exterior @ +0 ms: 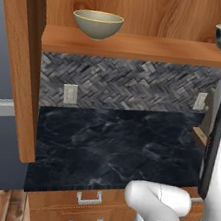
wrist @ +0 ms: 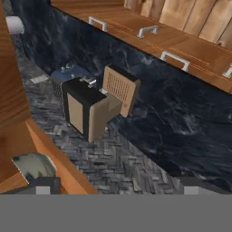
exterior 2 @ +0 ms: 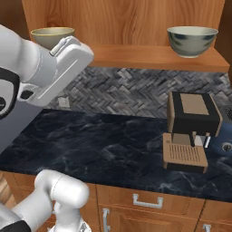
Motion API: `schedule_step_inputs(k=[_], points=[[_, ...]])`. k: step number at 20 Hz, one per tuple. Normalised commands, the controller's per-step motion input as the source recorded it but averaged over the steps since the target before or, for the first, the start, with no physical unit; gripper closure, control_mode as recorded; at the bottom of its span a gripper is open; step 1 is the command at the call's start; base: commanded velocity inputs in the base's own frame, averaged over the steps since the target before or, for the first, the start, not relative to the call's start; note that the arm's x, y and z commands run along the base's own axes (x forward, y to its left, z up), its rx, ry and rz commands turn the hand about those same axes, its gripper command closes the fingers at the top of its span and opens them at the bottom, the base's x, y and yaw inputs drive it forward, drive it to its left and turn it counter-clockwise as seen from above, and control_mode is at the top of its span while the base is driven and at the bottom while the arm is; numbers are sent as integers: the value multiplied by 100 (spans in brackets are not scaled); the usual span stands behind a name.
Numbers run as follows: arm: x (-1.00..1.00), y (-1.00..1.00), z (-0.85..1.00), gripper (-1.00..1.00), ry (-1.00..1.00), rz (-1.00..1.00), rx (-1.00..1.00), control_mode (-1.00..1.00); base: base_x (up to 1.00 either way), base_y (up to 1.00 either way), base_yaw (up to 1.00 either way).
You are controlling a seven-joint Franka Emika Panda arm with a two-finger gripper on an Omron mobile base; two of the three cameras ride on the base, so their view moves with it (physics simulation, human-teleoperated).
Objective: Move the bowls from the cabinet to the plates on the dining table.
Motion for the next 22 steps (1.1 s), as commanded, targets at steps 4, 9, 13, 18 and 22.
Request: schedule_step_inputs(k=[4, 9, 13, 18, 22], points=[[40, 42, 0, -100, -5, 7, 0, -100, 0, 0, 0], [48, 42, 0, -100, -1, 0, 0, -100, 0, 0, 0], [39, 39, 0, -100, -1, 0, 0, -100, 0, 0, 0], [33, 34, 1, -100, -2, 0, 0, -100, 0, 0, 0], [36, 30, 0, -100, -1, 0, 0, -100, 0, 0, 0]])
